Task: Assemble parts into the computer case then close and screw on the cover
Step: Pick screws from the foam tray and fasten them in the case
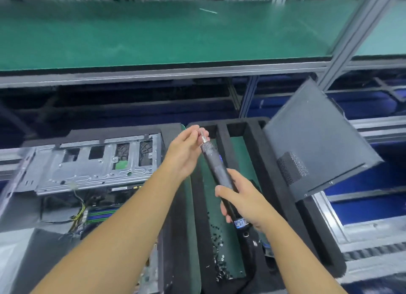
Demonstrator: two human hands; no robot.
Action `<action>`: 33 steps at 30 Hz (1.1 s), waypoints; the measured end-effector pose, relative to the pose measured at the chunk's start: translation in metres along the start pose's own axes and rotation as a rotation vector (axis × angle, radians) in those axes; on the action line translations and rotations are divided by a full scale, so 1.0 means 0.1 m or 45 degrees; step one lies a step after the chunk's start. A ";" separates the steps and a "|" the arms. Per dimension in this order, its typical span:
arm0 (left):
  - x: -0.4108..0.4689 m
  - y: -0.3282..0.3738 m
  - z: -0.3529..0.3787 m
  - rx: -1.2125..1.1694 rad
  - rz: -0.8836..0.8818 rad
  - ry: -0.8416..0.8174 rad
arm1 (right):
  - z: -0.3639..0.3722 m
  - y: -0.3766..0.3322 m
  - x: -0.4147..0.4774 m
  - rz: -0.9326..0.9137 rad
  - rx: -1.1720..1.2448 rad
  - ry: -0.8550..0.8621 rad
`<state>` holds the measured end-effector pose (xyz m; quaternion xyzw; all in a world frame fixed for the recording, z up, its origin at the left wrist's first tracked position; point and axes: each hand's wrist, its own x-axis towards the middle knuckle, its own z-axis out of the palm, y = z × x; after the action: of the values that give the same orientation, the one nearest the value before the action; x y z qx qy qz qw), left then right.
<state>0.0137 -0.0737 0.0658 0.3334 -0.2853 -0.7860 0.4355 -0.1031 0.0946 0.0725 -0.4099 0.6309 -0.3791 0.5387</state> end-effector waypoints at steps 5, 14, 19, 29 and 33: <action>-0.44 0.60 -0.46 -0.018 0.131 0.006 | 0.57 -0.34 -0.09 -0.070 -0.137 -0.106; -1.05 1.38 -1.51 0.069 0.131 0.007 | 1.59 -0.65 -0.21 -0.122 -0.240 -0.248; -1.22 1.59 -1.87 0.034 0.106 -0.014 | 1.91 -0.69 -0.27 -0.126 -0.266 -0.294; -1.30 1.82 -2.20 0.301 0.062 -0.151 | 2.07 -0.73 -0.34 -0.118 -0.316 -0.335; -1.29 1.98 -2.32 0.601 0.028 -0.187 | 2.06 -0.75 -0.33 -0.095 -0.384 -0.365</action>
<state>0.3421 -0.0887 0.1054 0.3646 -0.4957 -0.7148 0.3322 0.1122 0.0891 0.1263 -0.5589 0.5818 -0.2379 0.5409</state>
